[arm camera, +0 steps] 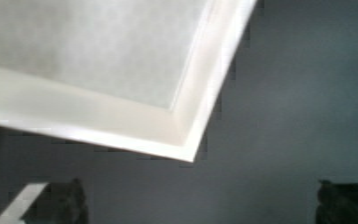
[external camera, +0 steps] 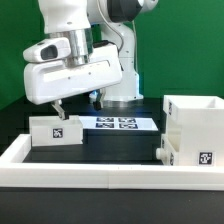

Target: Assemble drawer

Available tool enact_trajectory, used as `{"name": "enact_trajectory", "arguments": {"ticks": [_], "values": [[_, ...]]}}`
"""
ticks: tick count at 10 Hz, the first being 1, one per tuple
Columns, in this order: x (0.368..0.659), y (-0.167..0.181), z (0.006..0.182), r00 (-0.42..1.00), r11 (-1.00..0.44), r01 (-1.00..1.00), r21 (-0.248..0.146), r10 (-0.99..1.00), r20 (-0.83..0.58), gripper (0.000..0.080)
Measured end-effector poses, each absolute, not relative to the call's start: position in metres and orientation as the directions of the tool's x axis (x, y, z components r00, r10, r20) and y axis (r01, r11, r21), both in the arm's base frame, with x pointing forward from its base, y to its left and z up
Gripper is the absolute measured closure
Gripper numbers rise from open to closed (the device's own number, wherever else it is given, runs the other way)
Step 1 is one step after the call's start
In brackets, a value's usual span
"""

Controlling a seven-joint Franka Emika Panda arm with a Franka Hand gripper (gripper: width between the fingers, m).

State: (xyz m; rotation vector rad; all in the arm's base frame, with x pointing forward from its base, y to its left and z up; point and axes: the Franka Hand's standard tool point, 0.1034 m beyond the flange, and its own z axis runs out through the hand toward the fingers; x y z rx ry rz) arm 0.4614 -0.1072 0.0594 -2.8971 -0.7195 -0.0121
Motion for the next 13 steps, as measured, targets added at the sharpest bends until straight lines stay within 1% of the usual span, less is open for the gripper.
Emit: {"name": "enact_trajectory", "arguments": {"ticks": [1, 2, 4, 5, 7, 8, 10, 13], "values": [[0.461, -0.108, 0.059, 0.895, -0.882, 0.446, -0.15, 0.445, 0.042, 0.0151], [0.457, -0.112, 0.059, 0.915, -0.905, 0.403, -0.14, 0.401, 0.04, 0.0151], [0.443, -0.121, 0.057, 0.92, -0.919, 0.388, -0.074, 0.383, 0.078, 0.0151], [0.436, -0.123, 0.052, 0.922, -0.924, 0.381, -0.044, 0.375, 0.098, 0.0151], [0.422, -0.131, 0.039, 0.921, -0.926, 0.376, -0.015, 0.373, 0.112, 0.0151], [0.418, -0.131, 0.031, 0.923, -0.927, 0.375, -0.025, 0.37, 0.104, 0.0151], [0.414, -0.126, 0.025, 0.923, -0.925, 0.378, -0.036, 0.373, 0.095, 0.0151], [0.403, -0.122, 0.008, 0.926, -0.925, 0.376, -0.064, 0.371, 0.074, 0.0151]]}}
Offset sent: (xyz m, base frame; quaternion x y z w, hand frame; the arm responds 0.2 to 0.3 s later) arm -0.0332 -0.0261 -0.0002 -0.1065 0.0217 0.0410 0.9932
